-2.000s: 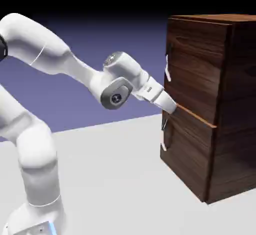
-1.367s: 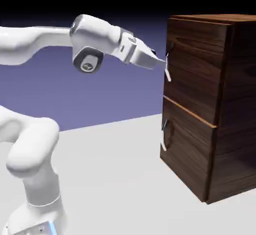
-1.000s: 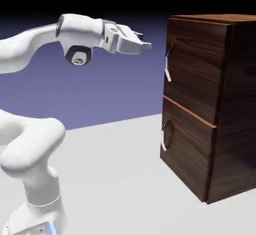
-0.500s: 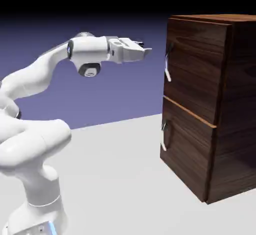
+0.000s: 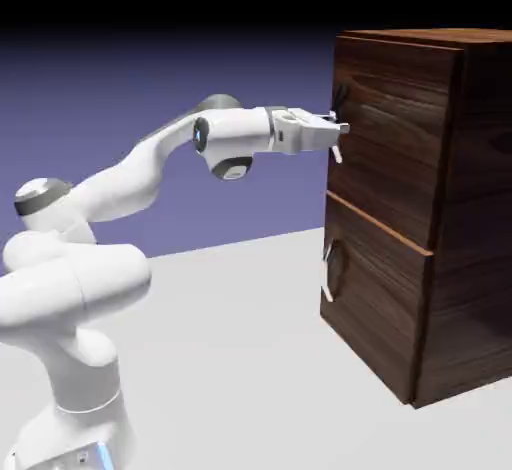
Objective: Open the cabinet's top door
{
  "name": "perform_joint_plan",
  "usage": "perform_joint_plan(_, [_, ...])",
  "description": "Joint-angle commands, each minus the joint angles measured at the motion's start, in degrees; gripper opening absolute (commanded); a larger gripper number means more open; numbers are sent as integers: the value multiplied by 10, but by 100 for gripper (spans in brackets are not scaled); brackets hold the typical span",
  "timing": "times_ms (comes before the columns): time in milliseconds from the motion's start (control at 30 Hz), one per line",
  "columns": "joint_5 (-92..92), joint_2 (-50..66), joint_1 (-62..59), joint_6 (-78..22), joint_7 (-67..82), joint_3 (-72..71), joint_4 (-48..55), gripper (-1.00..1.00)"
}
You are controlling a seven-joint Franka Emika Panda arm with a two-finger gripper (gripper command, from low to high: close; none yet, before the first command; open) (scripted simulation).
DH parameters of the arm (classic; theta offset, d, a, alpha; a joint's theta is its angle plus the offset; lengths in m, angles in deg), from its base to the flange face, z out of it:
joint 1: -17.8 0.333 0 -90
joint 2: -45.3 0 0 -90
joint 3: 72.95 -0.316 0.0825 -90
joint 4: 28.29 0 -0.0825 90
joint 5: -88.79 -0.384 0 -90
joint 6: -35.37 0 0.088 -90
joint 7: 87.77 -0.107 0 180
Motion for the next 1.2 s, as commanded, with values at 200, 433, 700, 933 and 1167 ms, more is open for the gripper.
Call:
perform_joint_plan(200, [-58,-7,76,-168,110,50,-142,-100])
perform_joint_plan(433, [-56,-7,96,-342,174,116,-247,-100])
perform_joint_plan(700, [-12,23,56,-541,237,209,-317,-100])
perform_joint_plan(933, [66,96,-17,-716,308,297,-335,-100])
perform_joint_plan(1167, [168,203,-119,-890,398,357,-313,-100])
